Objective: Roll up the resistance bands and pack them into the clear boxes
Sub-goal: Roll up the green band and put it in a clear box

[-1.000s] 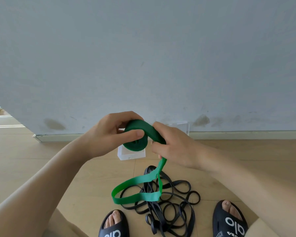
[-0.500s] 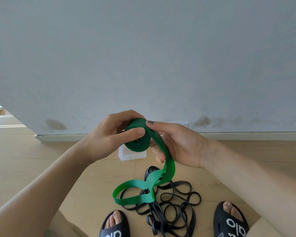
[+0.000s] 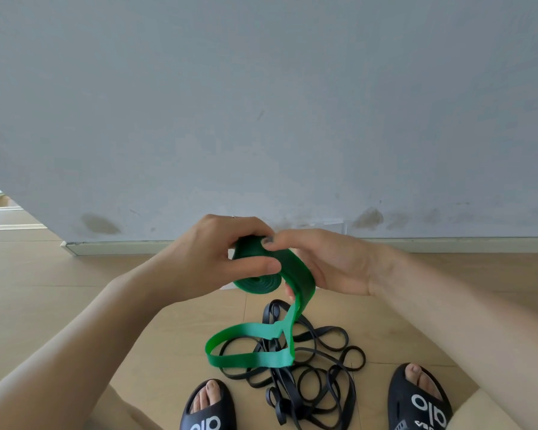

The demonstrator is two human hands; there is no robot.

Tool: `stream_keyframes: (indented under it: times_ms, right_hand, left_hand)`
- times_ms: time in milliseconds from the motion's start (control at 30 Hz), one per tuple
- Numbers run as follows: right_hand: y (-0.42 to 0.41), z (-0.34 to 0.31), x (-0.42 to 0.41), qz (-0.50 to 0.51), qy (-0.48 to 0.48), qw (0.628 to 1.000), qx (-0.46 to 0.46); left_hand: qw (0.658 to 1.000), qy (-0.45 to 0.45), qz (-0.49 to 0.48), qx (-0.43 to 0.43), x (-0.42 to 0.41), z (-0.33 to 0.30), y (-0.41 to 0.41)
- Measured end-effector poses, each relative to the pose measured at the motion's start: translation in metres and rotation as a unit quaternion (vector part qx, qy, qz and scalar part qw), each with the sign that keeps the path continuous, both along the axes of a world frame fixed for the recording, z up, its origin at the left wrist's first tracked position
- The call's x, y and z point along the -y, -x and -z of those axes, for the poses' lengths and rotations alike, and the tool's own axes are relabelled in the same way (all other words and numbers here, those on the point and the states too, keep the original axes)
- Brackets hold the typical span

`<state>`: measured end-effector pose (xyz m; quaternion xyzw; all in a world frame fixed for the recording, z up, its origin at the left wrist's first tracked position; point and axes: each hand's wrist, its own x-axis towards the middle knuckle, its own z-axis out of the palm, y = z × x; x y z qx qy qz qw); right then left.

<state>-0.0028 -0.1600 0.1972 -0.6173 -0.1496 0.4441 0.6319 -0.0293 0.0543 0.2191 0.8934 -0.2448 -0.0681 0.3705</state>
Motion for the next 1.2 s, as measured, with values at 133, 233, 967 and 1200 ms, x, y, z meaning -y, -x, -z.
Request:
stream_keyframes:
  times_ms: [133, 233, 967, 1200]
  right_hand:
    - [-0.003, 0.002, -0.003, 0.012, 0.018, 0.999, 0.031]
    - [-0.004, 0.007, -0.006, 0.027, 0.059, 0.996, 0.061]
    - [0.015, 0.01, 0.004, 0.107, 0.162, 0.934, 0.301]
    - [0.007, 0.008, 0.0, 0.029, -0.002, 0.998, 0.05]
  left_hand:
    - [1.0, 0.01, 0.004, -0.011, -0.002, -0.002, -0.002]
    - [0.998, -0.038, 0.029, 0.032, -0.001, -0.001, 0.0]
    - [0.997, 0.002, -0.064, -0.037, -0.02, -0.001, -0.008]
    - [0.992, 0.076, -0.081, -0.065, -0.017, -0.001, -0.005]
